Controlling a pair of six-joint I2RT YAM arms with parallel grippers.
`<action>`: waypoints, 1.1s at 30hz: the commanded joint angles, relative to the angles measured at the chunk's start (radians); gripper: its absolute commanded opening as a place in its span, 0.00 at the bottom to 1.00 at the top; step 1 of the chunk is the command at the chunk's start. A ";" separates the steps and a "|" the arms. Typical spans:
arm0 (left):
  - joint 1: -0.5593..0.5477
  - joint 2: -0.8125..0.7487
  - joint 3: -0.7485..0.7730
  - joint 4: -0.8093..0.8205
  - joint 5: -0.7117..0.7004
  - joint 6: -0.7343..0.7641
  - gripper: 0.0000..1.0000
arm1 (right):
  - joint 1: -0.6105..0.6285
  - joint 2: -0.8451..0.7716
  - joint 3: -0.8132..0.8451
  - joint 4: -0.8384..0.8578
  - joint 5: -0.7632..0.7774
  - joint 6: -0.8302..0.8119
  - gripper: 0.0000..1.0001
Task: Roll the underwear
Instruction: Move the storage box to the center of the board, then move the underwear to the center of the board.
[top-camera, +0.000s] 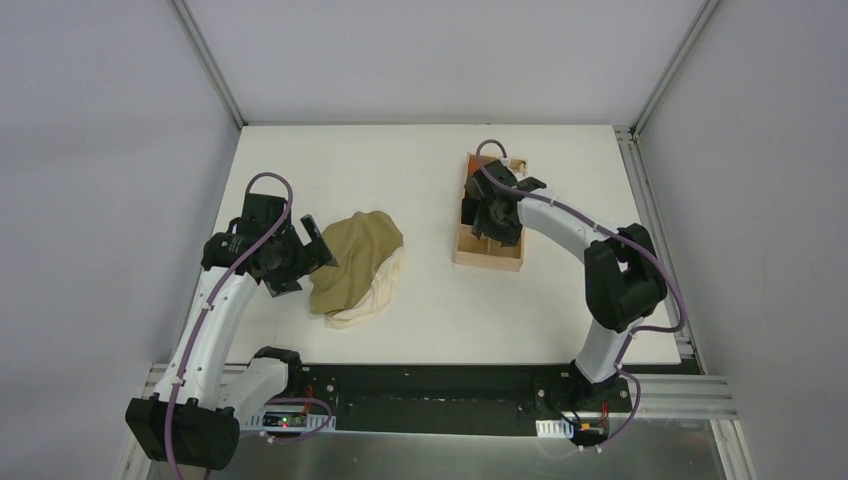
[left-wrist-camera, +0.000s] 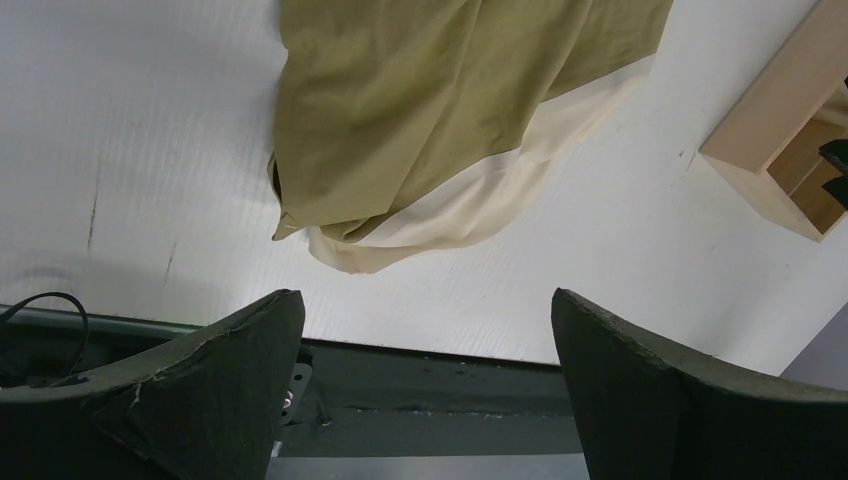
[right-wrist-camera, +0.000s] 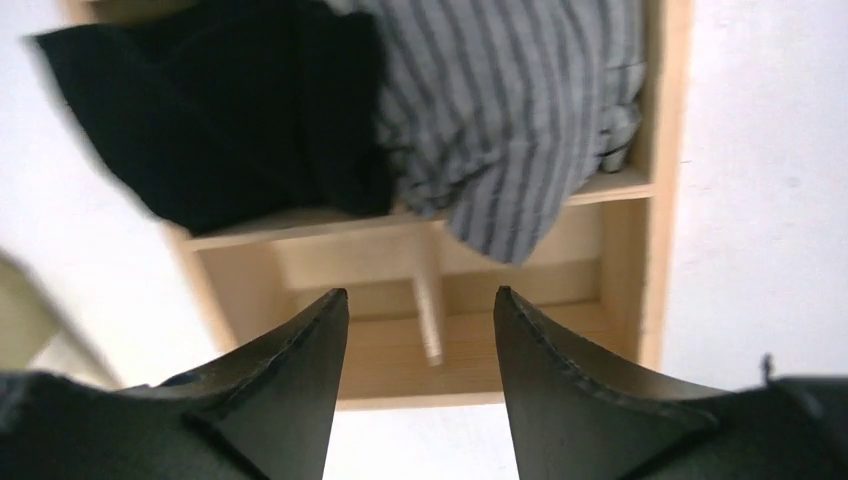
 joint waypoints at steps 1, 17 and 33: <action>0.007 0.004 0.016 -0.001 0.011 0.016 0.98 | -0.027 0.047 0.036 -0.154 0.151 -0.091 0.58; 0.007 0.059 -0.086 -0.004 -0.031 -0.092 0.85 | 0.034 -0.206 -0.002 -0.039 -0.008 0.004 0.80; 0.008 0.326 -0.185 0.195 -0.072 -0.135 0.61 | 0.205 -0.315 -0.184 0.071 -0.142 0.167 0.80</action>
